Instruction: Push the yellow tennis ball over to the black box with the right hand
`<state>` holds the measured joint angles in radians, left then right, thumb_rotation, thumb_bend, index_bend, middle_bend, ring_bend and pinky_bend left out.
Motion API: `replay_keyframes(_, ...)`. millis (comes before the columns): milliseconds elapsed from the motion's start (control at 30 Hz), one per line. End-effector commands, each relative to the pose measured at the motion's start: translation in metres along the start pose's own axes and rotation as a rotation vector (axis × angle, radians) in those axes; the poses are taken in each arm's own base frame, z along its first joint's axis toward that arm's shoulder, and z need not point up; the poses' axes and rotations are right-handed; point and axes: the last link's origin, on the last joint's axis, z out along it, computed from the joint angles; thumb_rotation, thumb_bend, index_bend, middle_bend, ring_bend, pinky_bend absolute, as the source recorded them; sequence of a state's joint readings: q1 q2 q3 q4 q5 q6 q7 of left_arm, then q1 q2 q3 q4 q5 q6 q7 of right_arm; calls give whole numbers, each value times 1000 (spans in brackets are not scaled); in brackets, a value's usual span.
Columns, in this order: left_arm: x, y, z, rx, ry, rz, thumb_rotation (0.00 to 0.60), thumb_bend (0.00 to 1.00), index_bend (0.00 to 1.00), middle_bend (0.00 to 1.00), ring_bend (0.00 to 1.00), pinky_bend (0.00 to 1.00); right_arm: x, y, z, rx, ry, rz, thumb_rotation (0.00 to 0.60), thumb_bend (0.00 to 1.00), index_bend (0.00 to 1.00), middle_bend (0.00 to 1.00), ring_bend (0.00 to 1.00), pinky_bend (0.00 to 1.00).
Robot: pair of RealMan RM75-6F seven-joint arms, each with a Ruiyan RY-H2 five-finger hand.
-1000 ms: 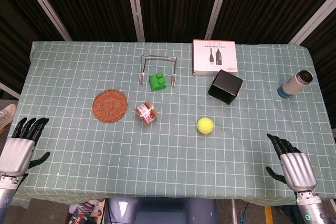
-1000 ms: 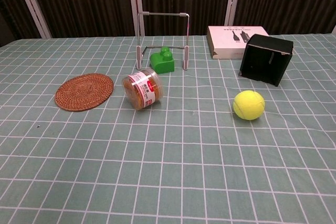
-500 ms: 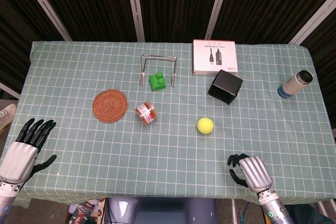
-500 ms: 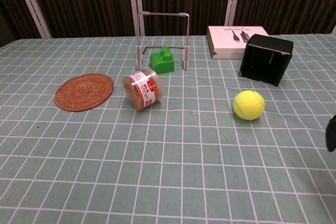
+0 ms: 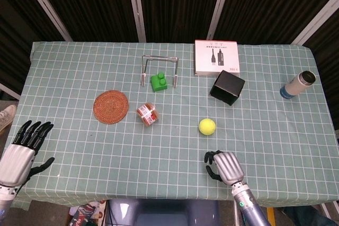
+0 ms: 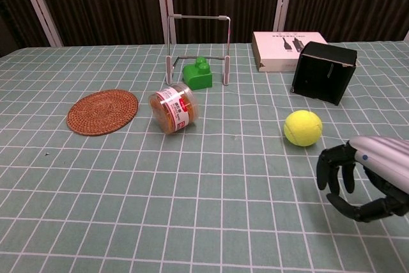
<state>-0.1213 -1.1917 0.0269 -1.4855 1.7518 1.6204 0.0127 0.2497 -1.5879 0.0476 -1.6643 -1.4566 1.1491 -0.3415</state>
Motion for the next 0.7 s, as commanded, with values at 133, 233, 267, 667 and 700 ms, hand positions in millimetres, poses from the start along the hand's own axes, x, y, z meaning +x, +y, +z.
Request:
replay_keyframes(133, -1, -1, 1, 6, -3, 2, 600, 167, 23, 85, 63, 48, -7, 0, 26, -28, 9, 21, 600, 470, 499, 559, 533, 805)
replay_keyframes(233, -1, -2, 2, 11, -3, 2, 600, 167, 23, 85, 63, 48, -9, 4, 35, -47, 11, 36, 600, 470, 499, 559, 533, 805)
replay_keyframes(267, -1, -3, 3, 15, -4, 1, 600, 167, 23, 85, 63, 48, -10, 5, 38, -53, 11, 39, 600, 470, 499, 559, 533, 805)
replay_keyframes(667, -3, -8, 7, 44, -17, 2, 600, 167, 20, 85, 63, 48, -15, 7, 62, -83, 14, 95, 600, 471, 499, 559, 533, 805)
replay_keyframes(700, -3, -9, 8, 47, -18, 3, 600, 167, 19, 85, 63, 48, -15, 6, 63, -82, 16, 103, 600, 471, 499, 559, 533, 805)
